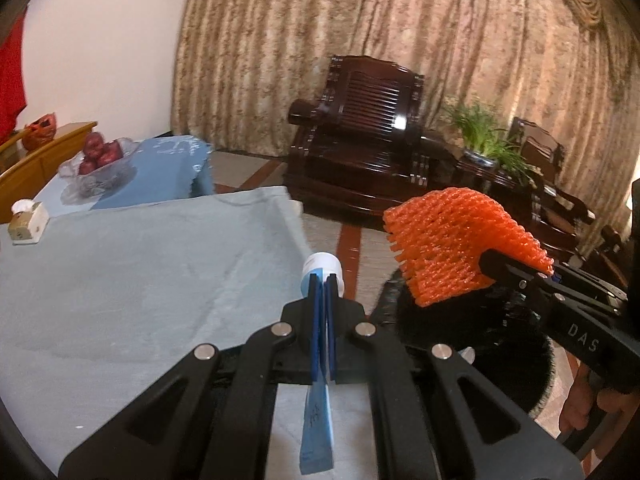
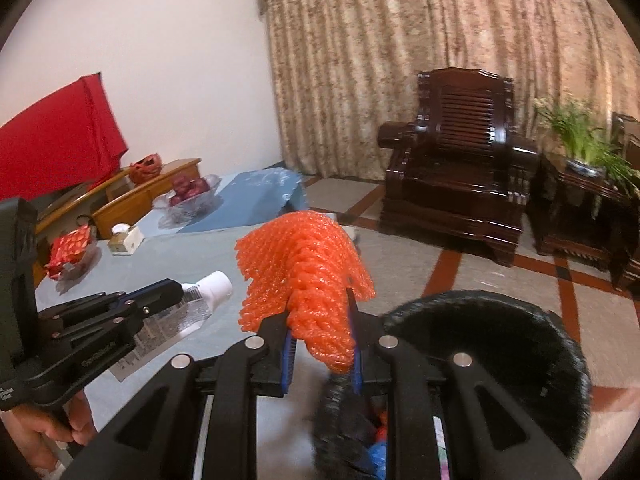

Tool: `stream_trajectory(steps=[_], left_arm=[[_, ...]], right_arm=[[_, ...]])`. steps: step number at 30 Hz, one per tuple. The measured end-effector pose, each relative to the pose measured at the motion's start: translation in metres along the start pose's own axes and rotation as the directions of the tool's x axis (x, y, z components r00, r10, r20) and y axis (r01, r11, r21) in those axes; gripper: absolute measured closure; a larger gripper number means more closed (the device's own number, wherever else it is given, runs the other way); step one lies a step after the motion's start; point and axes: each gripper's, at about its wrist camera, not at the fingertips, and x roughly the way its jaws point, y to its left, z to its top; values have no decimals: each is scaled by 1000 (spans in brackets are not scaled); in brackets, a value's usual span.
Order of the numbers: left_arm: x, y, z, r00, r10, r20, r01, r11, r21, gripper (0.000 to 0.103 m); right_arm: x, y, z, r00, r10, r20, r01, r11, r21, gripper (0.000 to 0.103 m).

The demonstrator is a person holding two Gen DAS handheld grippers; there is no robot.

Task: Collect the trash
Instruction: 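Carry the white tube and orange net over the bin with both tools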

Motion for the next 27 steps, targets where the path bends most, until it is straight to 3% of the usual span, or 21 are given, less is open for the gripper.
stream_trajectory(steps=[8,17,27], left_arm=[[15,-49,1,996,-89,-9,89,994,57,101],[50,-110,-8,980,-192,-57,197,975,101,101],[86,-141,-27,967,-229,-110,242,961,130,101]], right_arm=[[-31,-53,-15,994,-106,0,106,993,60,82],[-51,-102,-37,978,-207,-29,209,972,106,82],[-53,-139,-59,960,-269,-82,279,950,143,82]])
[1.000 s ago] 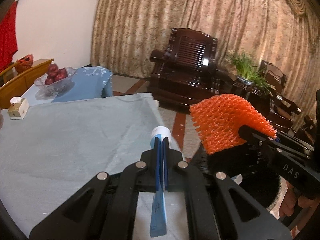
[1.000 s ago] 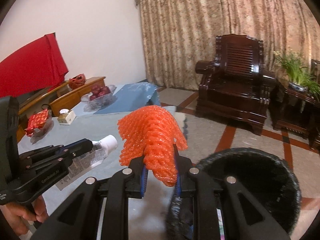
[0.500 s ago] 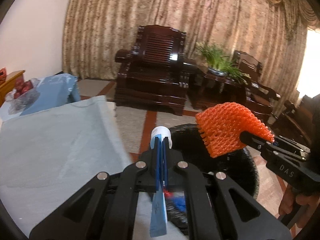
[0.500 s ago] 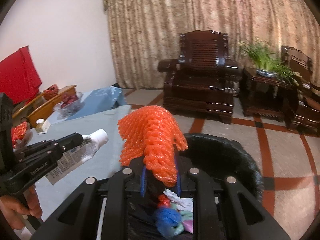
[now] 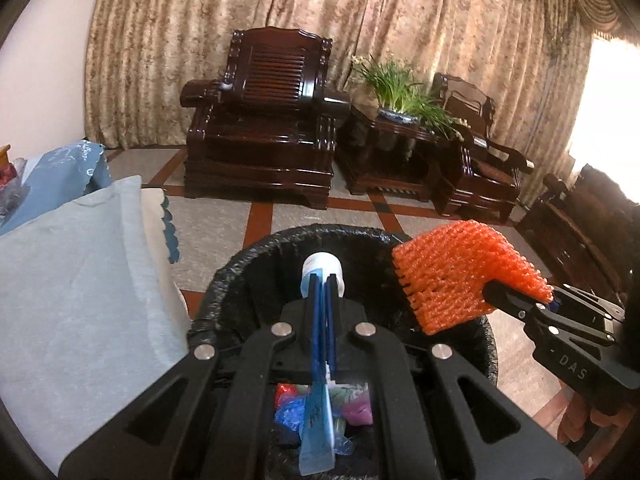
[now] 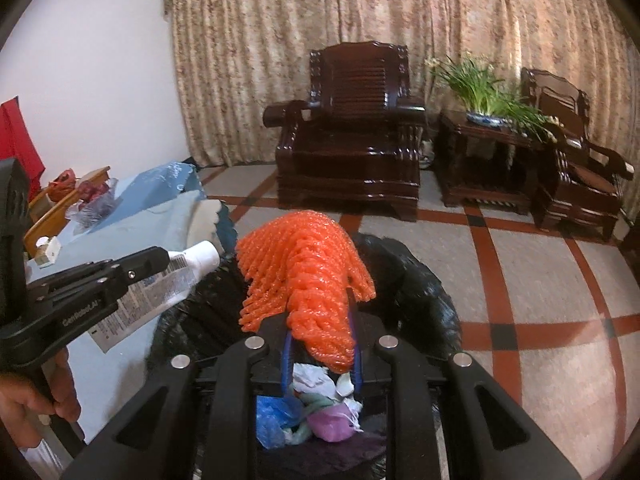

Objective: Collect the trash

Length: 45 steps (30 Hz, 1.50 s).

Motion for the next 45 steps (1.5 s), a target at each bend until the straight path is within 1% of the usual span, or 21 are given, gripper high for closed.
stream_trajectory(steps=[7,10,12,13,14,15,16,18,19,20,21,22,23,24,26,28,30,32,37,42,45], left_arm=[[23,-1,-8,999,-18,-44,18,1000,6,100],[31,0,-8,998,-26,-65,27,1000,1,100],[32,2,-9,997,-36,-68,35,999,-7,98],[32,3,-9,996,-44,-74,43,999,-10,91],[32,3,-9,996,-45,-77,45,999,-8,79],[31,4,-10,996,-41,-75,41,999,-5,74],[30,5,-10,997,-38,-73,38,999,-6,69],[27,11,-12,997,-34,-76,33,999,-18,65],[24,15,-12,997,-28,-73,26,999,-24,57],[20,18,-11,998,-23,-65,21,999,-29,51],[17,20,-10,998,-19,-60,17,999,-30,48],[12,24,-9,999,-8,-53,6,1000,-28,41],[8,26,-9,999,3,-46,-4,1000,-25,33],[1,30,-9,999,19,-37,-20,999,-25,29],[-11,37,-9,999,38,-27,-39,999,-31,19],[-21,43,-7,998,65,-22,-66,997,-39,13],[-33,49,-7,997,77,-16,-77,996,-54,12],[-46,54,-7,996,91,-14,-92,994,-63,8],[-77,60,-7,991,130,-11,-131,989,-75,6],[-106,62,-7,987,160,-7,-160,983,-89,6],[-124,61,-9,984,177,-1,-177,980,-90,6]], right_arm=[[16,-10,-15,999,-22,-43,23,999,22,80],[21,-13,-19,998,-25,-61,27,999,25,74],[25,-13,-21,997,-33,-70,35,999,26,64],[27,-14,-23,997,-33,-77,35,999,27,61],[28,-15,-25,996,-37,-87,39,999,27,52],[30,-16,-27,995,-44,-93,47,999,28,38],[30,-16,-28,994,-57,-96,60,998,30,32],[29,-16,-28,993,-69,-91,72,997,28,25],[28,-16,-28,993,-77,-89,79,997,23,22],[28,-15,-28,993,-86,-86,88,996,18,15],[27,-14,-27,993,-91,-81,92,996,15,13],[25,-13,-26,993,-88,-75,89,996,12,12],[23,-12,-25,995,-74,-69,74,997,10,9],[21,-10,-24,996,-64,-64,64,998,7,6],[16,-4,-21,998,-47,-51,47,999,0,6],[12,2,-19,999,-28,-43,28,1000,-10,6],[6,11,-16,999,-15,-31,15,1000,-22,6],[-2,20,-13,1000,4,-16,-5,1000,-29,6],[-23,42,-1,998,53,18,-52,997,-54,6],[-43,59,9,995,95,22,-93,992,-88,6],[-54,67,14,993,113,24,-111,990,-83,6]])
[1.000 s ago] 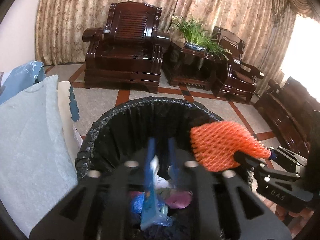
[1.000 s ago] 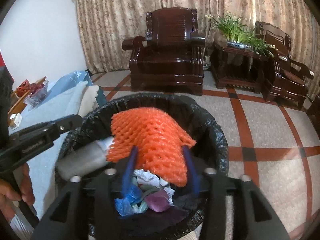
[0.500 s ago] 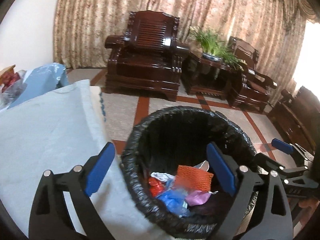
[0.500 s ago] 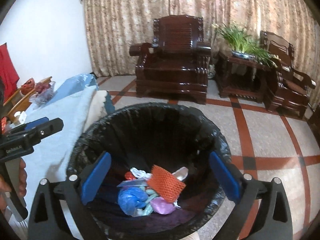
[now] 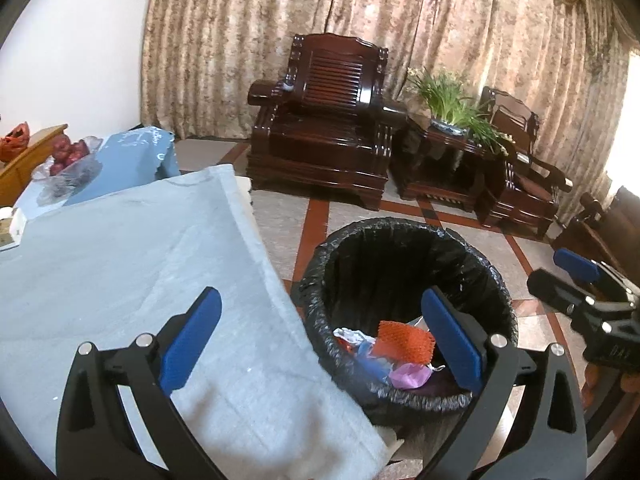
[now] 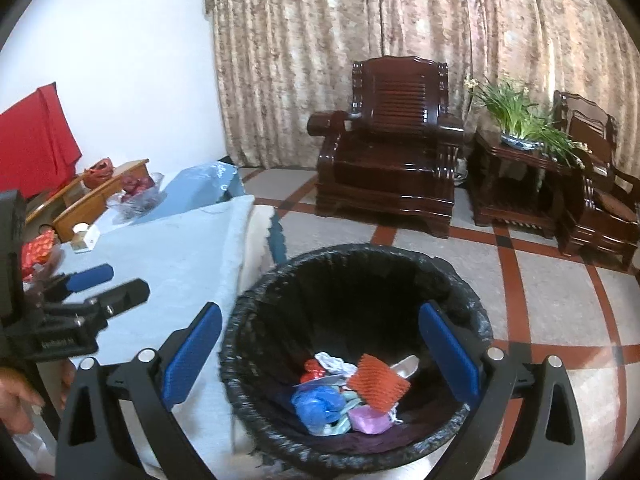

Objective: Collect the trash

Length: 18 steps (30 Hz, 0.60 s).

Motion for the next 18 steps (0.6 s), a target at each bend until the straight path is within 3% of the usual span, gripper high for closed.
stream_trajectory(steps=[18], left_arm=[[-74,-8,15,994,62,87,-64,998,21,6]], right_arm=[[-48,26,25,999,28,40,-26,999,-41,6]])
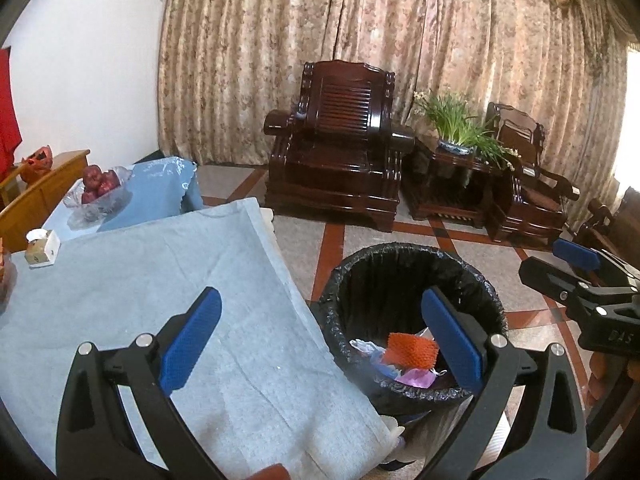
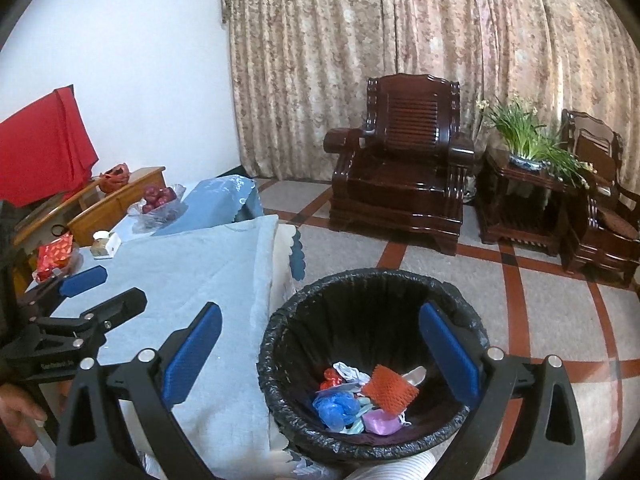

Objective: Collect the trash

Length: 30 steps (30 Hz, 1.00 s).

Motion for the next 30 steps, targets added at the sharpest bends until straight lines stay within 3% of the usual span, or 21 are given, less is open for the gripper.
stream_trajectory(steps=[30], left_arm=[[-25,6,8,998,21,58,-20,1000,-14,6]], right_arm=[[-8,14,13,999,22,26,-21,999,-32,6]])
